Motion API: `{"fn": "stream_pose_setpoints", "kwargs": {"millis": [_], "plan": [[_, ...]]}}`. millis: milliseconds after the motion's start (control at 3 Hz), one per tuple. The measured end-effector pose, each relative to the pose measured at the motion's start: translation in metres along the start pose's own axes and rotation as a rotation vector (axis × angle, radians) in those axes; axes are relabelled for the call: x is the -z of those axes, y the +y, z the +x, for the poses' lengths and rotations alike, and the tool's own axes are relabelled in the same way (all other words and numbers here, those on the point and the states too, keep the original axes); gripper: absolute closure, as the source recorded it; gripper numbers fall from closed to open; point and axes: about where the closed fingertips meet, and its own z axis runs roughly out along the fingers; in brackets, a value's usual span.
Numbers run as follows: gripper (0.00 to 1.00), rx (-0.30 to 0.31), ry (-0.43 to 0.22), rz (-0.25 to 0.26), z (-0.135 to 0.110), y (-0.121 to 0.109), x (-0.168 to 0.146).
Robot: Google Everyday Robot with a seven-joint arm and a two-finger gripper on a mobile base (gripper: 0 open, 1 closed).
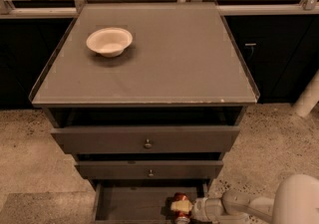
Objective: Place coke can into bottom drawer
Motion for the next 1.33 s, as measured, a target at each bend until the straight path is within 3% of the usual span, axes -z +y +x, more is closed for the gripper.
{"fn": "stream_pose_setpoints", "kwargs": {"millis": [667, 1000, 1333], "plan": [[0.11, 0.0, 0.0, 0.0, 0.0, 0.0, -0.0001], [0.0, 0.0, 0.0, 0.0, 0.0001, 0.0001, -0.0002], [0.0, 0.0, 0.0, 0.0, 0.0001, 0.0001, -0.0002]]}}
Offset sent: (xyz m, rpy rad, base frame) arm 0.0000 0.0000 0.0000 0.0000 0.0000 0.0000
